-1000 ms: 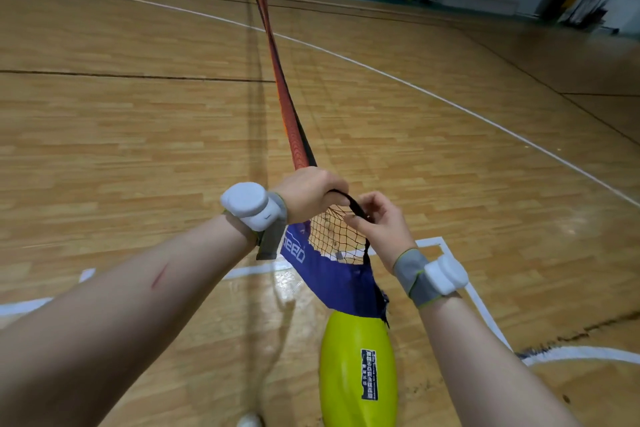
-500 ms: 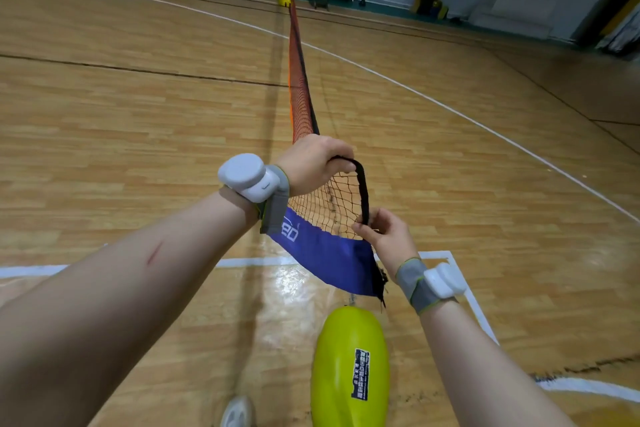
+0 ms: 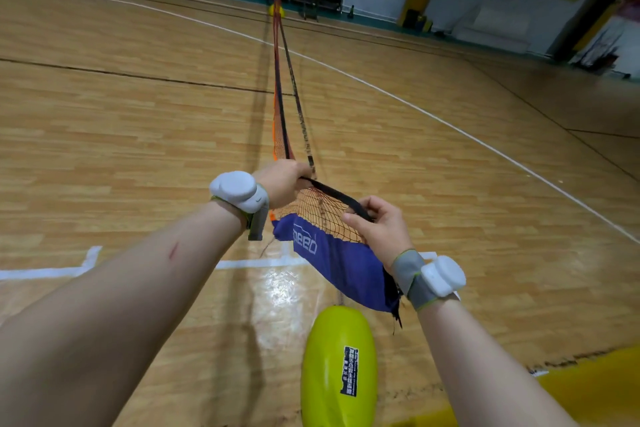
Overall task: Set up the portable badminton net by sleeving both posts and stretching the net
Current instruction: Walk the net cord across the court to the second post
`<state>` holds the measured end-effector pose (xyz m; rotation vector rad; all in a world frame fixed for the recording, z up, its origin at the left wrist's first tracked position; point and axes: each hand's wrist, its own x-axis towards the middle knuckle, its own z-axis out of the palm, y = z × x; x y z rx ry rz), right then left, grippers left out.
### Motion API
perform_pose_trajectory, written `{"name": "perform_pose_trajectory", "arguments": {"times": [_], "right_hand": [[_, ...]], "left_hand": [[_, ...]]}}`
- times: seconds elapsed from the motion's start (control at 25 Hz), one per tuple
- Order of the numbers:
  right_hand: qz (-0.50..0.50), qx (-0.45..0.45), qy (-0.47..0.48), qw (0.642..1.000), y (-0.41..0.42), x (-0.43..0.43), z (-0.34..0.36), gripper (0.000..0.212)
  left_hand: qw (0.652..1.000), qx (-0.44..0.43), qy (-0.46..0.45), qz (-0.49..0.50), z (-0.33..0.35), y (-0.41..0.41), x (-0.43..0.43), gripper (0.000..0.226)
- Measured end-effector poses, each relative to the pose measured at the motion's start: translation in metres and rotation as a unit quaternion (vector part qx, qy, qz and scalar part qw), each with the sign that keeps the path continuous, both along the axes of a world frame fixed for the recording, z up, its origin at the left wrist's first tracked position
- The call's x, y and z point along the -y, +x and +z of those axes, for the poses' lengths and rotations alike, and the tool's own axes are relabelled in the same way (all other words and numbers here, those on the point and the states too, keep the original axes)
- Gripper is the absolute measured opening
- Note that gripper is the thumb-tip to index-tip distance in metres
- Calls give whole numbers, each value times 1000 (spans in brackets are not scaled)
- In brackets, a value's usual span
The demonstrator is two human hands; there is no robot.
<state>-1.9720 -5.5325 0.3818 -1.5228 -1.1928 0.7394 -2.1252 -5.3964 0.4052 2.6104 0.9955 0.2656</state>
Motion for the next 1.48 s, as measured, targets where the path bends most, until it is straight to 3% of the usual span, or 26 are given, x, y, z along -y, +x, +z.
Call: {"name": "perform_pose_trajectory", "arguments": {"times": [0.24,0.44,0.56,0.92,1.08,1.48], "right_hand": [[30,44,32,998,-34,-4,25,28],[29,60,32,997,-44,-2,38,11],[19,63,11,998,-49,-2,43,24],[10,109,23,994,-60,8,62,18],[-5,149,19,989,-51,20,70,24],[-20,132,18,991,-34,55,94,41]], "left_hand": [[994,-33,74,-77,20,1,29,53],[988,-10,16,-152,45,-14,43,18],[994,-27,-6,-107,50,-27,43,18],[993,37,100,-57,63,-44,61,19],[991,107,84,14,85,-50,66,21],[969,222,79,79,129,-43,100,14]]}}
